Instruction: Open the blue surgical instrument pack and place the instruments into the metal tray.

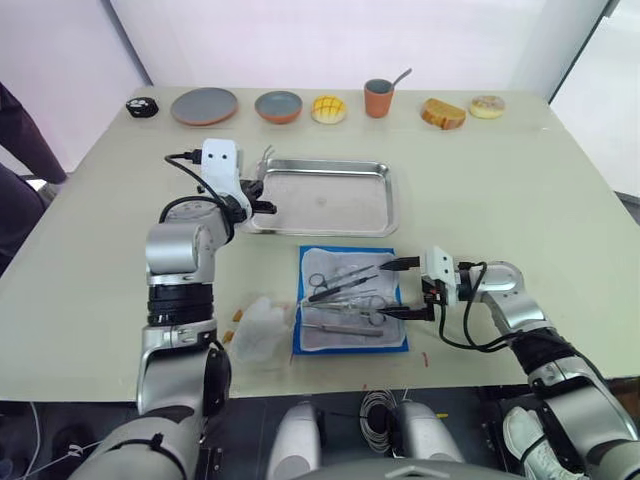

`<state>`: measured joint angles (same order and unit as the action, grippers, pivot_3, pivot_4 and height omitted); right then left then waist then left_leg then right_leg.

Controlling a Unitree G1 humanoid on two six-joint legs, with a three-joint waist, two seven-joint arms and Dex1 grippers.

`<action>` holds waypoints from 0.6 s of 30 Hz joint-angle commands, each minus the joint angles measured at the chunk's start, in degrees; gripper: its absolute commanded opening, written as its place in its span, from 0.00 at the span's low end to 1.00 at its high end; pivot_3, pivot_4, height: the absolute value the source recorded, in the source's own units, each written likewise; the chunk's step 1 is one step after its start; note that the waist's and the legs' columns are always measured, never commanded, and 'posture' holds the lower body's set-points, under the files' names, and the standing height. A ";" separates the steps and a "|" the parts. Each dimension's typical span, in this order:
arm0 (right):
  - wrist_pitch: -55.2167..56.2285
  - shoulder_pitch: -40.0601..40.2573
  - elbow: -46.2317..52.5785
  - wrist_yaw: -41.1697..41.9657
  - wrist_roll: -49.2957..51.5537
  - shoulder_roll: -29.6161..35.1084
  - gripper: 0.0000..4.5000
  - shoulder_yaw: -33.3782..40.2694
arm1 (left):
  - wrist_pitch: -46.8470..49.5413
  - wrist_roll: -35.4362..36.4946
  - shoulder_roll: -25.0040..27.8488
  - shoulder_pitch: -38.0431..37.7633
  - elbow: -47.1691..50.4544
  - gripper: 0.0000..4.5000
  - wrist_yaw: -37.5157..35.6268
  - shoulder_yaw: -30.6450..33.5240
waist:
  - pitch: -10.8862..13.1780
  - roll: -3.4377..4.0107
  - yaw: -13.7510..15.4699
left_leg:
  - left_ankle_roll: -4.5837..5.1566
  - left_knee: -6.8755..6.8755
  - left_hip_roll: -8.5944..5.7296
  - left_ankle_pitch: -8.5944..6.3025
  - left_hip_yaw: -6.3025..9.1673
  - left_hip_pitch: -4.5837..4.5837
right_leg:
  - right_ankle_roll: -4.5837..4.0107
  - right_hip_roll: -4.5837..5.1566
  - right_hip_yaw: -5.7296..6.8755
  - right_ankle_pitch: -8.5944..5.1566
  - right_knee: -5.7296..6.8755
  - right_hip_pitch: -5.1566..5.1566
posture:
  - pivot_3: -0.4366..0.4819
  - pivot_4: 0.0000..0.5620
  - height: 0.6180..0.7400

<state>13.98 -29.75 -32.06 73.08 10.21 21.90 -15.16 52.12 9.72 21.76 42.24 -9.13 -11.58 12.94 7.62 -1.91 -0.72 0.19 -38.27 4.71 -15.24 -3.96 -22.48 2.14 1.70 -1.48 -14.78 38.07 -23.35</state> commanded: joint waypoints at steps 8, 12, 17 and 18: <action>-2.03 2.19 -3.65 -2.45 -4.67 0.73 1.00 -1.58 | -3.83 -0.70 -0.30 3.83 -10.02 0.00 2.05 -0.48 | -0.01 0.00 0.04 | -0.02 0.00 -0.01 0.01 0.01 0.00 | 0.00 0.00 0.02 0.00 0.00 0.00 | 0.48 0.27 1.00; -2.01 2.37 -3.43 -2.71 -4.61 0.74 1.00 -1.37 | -4.66 -1.12 0.03 4.54 -12.30 0.00 1.37 -1.55 | -0.01 0.00 0.03 | -0.02 0.00 -0.01 0.01 0.00 -0.01 | 0.00 0.00 0.02 0.00 0.00 0.00 | 0.48 0.27 1.00; -2.00 2.58 -3.20 -2.91 -4.56 0.95 1.00 -1.20 | -4.65 -0.56 0.23 4.87 -13.37 0.00 0.71 -1.87 | -0.01 0.00 0.04 | -0.03 0.00 -0.01 0.02 0.00 -0.01 | 0.00 0.00 0.03 0.00 0.00 0.00 | 0.48 0.27 1.00; -2.03 2.61 -3.14 -2.94 -4.57 0.95 1.00 -1.20 | -4.60 -0.53 0.22 4.91 -13.48 0.00 0.67 -1.88 | -0.01 0.00 0.03 | -0.03 0.00 -0.01 0.02 0.01 -0.01 | 0.00 0.00 0.03 0.00 0.00 0.00 | 0.48 0.27 1.00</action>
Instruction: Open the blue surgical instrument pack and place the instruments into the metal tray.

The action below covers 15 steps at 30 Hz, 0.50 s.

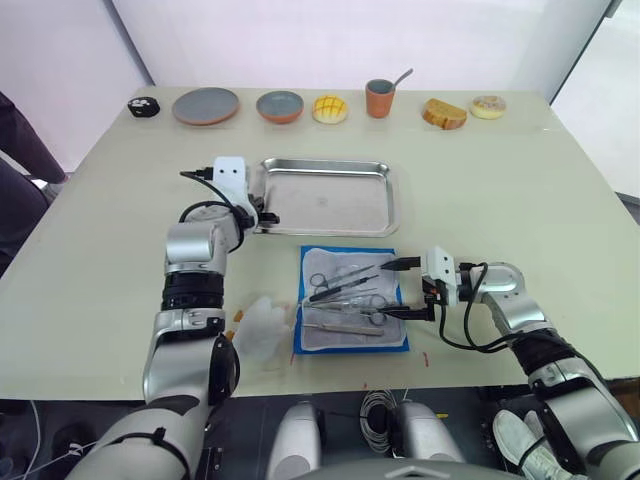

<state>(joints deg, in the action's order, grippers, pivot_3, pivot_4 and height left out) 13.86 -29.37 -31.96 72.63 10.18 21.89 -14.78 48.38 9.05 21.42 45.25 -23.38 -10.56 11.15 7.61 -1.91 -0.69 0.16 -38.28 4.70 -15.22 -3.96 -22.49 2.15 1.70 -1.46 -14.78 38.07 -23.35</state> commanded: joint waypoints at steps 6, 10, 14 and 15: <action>-2.10 2.43 -2.85 -2.55 -4.54 0.89 1.00 -1.63 | -0.05 0.77 0.36 1.76 1.67 0.00 -0.30 0.55 | 0.00 0.00 -0.01 | 0.00 0.00 0.00 0.00 0.00 0.00 | 0.00 0.00 0.00 0.00 0.00 0.00 | 0.48 0.27 1.00; -2.07 2.45 -2.87 -2.60 -4.52 0.84 1.00 -1.67 | 1.35 1.49 0.69 1.36 4.46 0.00 -0.35 1.21 | 0.00 0.00 -0.01 | 0.00 0.00 0.00 0.00 0.00 0.00 | 0.00 0.00 0.00 0.00 0.00 0.00 | 0.48 0.27 1.00; -2.00 2.35 -3.07 -2.71 -4.51 0.65 1.00 -1.69 | 4.42 3.24 2.13 0.23 9.00 0.00 -1.88 2.22 | 0.00 0.00 -0.02 | 0.00 0.00 0.00 0.00 0.01 -0.01 | 0.00 0.00 0.00 0.00 0.00 0.00 | 0.48 0.27 1.00; -1.94 2.32 -3.21 -2.73 -4.52 0.58 1.00 -1.71 | 5.10 3.41 2.73 -0.07 9.59 0.00 -2.35 2.11 | 0.00 0.00 -0.02 | 0.00 0.00 0.00 0.00 0.01 0.00 | 0.00 0.00 0.00 0.00 0.00 0.00 | 0.48 0.27 1.00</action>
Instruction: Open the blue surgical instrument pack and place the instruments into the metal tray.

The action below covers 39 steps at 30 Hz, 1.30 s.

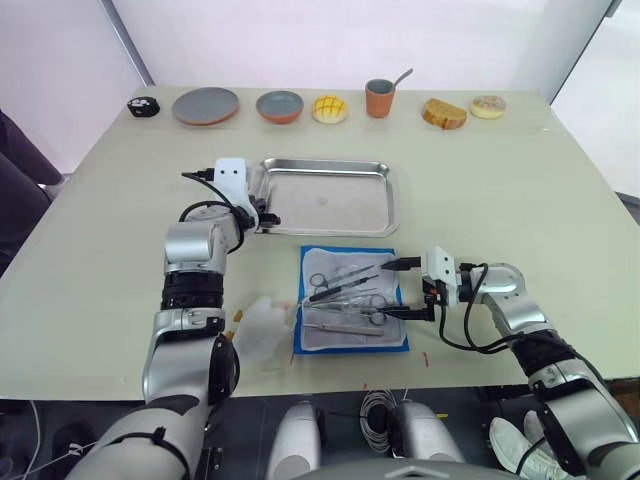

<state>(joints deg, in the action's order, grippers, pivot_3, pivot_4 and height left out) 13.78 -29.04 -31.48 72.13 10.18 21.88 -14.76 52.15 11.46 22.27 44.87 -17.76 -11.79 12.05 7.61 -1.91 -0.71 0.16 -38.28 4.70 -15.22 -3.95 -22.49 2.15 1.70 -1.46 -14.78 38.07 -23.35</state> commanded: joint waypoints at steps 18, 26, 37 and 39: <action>-1.59 1.59 -4.31 -2.05 -4.49 0.64 1.00 -1.55 | -2.10 -0.48 1.41 0.41 -1.55 0.00 -1.35 -0.93 | -0.01 -0.01 -0.03 | 0.00 0.02 0.00 0.00 0.00 0.01 | 0.00 -0.01 0.00 0.00 -0.01 0.00 | 0.48 0.27 1.00; -1.54 1.41 -4.60 -1.86 -4.61 0.64 1.00 -1.71 | -2.40 -0.20 1.31 -0.19 -0.88 0.00 -1.31 -0.75 | -0.01 -0.01 -0.03 | 0.00 0.02 0.00 0.00 0.00 0.01 | 0.00 -0.01 0.00 0.00 -0.01 0.00 | 0.48 0.27 1.00; -1.66 1.49 -4.33 -1.75 -4.56 0.62 1.00 -1.80 | -2.80 -0.61 1.00 -0.78 -1.17 0.20 -0.55 -1.07 | -0.01 -0.01 -0.03 | 0.00 0.02 0.00 0.00 0.00 0.01 | 0.00 -0.01 0.00 0.00 -0.01 0.00 | 0.48 0.27 1.00; -1.70 1.58 -4.22 -1.73 -4.55 0.78 1.00 -1.74 | -2.94 -0.60 0.98 -0.74 -1.16 0.39 -0.41 -0.97 | 0.00 -0.01 -0.03 | 0.00 0.02 0.00 0.00 0.00 0.01 | 0.00 -0.01 0.00 0.00 -0.01 0.00 | 0.48 0.27 1.00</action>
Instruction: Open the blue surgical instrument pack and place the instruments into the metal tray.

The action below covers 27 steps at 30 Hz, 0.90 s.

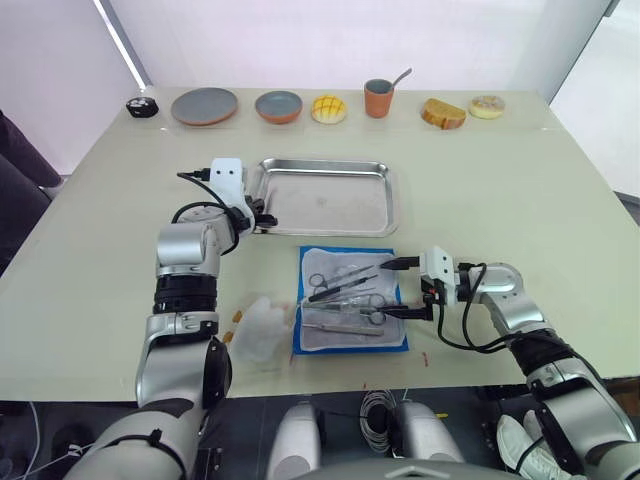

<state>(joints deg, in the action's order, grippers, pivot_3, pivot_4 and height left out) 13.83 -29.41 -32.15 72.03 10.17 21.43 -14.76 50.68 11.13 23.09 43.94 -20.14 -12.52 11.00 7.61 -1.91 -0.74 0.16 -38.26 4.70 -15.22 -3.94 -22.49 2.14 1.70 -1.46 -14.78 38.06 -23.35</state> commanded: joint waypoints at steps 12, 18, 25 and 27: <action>-1.88 2.38 -3.04 -1.90 -4.34 1.37 1.00 -1.41 | -1.54 9.79 2.21 -5.95 17.49 0.47 -14.39 0.24 | 0.00 0.01 -0.01 | -0.01 0.00 0.00 0.00 -0.01 -0.01 | 0.00 0.02 0.00 0.00 0.00 0.00 | 0.48 0.27 1.00; -1.85 2.20 -3.13 -1.60 -4.11 1.42 1.00 -1.23 | -7.34 16.35 8.07 -15.72 29.61 0.47 -29.93 -0.77 | -0.01 0.05 -0.02 | -0.01 0.02 0.00 0.00 -0.04 0.02 | 0.00 0.03 -0.03 0.00 -0.01 0.00 | 0.48 0.27 1.00; -1.88 2.19 -2.82 -1.19 -3.51 1.54 1.00 -0.92 | -13.83 24.10 16.74 -23.75 32.07 0.47 -48.51 3.32 | -0.02 0.09 0.02 | 0.23 0.04 0.00 -0.14 -0.05 0.04 | -0.02 0.04 -0.01 -0.01 -0.05 0.02 | 0.48 0.27 1.00; -1.87 2.14 -2.77 -0.98 -3.28 1.64 1.00 -0.73 | -14.14 26.21 19.57 -26.03 31.94 0.47 -53.22 4.45 | -0.01 0.11 0.05 | 0.24 0.04 0.01 -0.14 -0.05 0.04 | -0.02 0.04 0.00 -0.02 -0.06 0.01 | 0.48 0.27 1.00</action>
<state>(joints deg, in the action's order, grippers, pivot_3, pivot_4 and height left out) 13.74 -29.10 -31.82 72.05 10.21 21.76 -14.51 37.78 34.65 41.17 18.33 9.87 -61.67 13.34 7.60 -1.80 -0.69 0.40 -38.21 4.70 -15.37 -4.00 -22.45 2.13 1.75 -1.46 -14.80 38.01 -23.33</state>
